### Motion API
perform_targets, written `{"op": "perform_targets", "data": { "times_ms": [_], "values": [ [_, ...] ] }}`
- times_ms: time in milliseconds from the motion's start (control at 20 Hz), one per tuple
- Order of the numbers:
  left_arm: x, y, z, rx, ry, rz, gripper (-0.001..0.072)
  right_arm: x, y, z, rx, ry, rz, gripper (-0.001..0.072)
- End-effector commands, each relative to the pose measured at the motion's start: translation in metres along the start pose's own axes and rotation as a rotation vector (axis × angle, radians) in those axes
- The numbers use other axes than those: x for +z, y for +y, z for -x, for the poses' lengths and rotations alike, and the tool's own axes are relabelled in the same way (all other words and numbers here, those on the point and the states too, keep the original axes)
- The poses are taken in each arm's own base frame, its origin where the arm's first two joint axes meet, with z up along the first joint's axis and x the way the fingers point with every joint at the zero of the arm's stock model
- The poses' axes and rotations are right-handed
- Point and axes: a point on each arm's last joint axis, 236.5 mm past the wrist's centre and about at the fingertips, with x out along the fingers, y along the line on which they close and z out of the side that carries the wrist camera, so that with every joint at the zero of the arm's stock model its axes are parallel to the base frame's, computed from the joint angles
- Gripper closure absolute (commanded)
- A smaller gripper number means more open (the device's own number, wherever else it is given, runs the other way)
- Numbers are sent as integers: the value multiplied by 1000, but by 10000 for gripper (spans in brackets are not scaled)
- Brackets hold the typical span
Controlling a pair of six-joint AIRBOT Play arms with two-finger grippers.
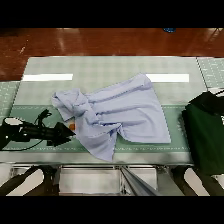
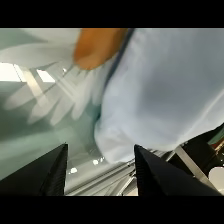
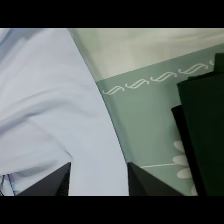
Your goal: Fold the shirts.
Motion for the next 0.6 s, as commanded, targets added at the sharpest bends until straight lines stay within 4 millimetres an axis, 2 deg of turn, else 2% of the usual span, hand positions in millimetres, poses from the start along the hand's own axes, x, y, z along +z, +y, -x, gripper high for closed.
{"op": "perform_targets", "data": {
  "times_ms": [0, 150, 250, 300, 350, 400, 450, 550],
  "values": [
    [7, -7, -23, 33, -49, -21, 199, -3, 0, 4, 8, -5, -6, 305],
    [15, -9, -34, 69, -92, -27, 200, -2, 1, 4, 14, -12, -9, 305],
    [21, -18, -39, 50, -126, -33, 201, 0, 1, 4, 14, -17, -10, 305],
    [23, -23, -41, 38, -140, -34, 229, -1, 0, 4, 10, -16, -15, 305],
    [24, -26, -42, 35, -142, -39, 471, -3, -4, 4, -7, -9, -23, 305],
    [23, -27, -42, 32, -139, -48, 682, -10, -15, 1, -46, 15, -39, 305],
    [21, -29, -42, 29, -131, -55, 691, -24, -27, -5, -83, 62, -66, 305],
    [20, -32, -41, 25, -121, -86, 691, -75, -37, -25, -81, 225, -118, 305]
  ]
}}
